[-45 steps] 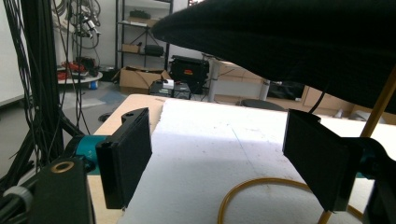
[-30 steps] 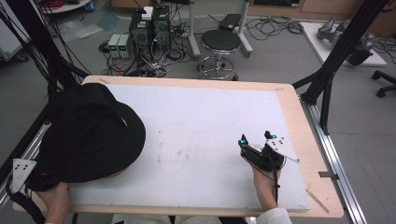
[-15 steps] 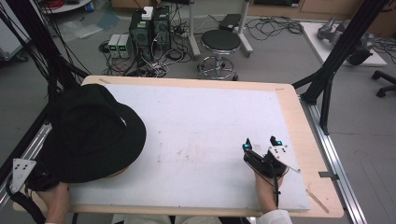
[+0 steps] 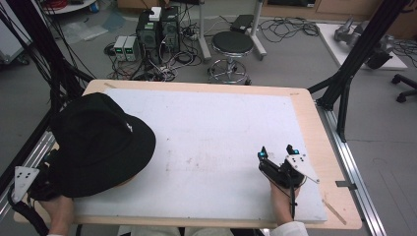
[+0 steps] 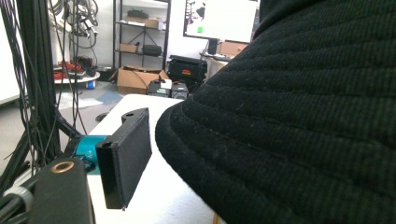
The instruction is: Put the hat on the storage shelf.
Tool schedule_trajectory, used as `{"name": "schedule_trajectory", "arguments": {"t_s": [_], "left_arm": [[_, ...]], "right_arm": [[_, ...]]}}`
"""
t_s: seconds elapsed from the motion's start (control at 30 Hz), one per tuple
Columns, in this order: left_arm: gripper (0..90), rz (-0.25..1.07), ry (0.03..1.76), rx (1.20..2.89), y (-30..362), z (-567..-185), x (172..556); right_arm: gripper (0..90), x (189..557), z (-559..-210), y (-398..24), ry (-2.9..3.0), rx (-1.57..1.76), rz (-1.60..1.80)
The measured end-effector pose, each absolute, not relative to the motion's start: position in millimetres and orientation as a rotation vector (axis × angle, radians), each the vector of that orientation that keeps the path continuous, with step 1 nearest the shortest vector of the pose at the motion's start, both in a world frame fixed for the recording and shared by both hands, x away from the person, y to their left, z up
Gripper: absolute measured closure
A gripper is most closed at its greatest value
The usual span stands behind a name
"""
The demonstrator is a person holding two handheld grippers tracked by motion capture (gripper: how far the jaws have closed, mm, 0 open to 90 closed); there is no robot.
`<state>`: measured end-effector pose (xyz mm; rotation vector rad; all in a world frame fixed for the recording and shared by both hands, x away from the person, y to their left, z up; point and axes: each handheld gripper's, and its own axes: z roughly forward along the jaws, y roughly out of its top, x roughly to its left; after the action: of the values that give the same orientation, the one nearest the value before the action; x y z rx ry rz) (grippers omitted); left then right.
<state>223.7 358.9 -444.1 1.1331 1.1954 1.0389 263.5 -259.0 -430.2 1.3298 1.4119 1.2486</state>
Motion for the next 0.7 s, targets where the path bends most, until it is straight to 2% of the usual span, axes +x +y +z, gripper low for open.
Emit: {"name": "schedule_trajectory", "arguments": {"t_s": [0.7], "left_arm": [[24.0, 1.038, 1.196, 1.136, 358.8, -444.1, 223.1]], "right_arm": [[11.8, 264.5, -431.8, -260.7, 1.418, 1.358, 1.268]]}}
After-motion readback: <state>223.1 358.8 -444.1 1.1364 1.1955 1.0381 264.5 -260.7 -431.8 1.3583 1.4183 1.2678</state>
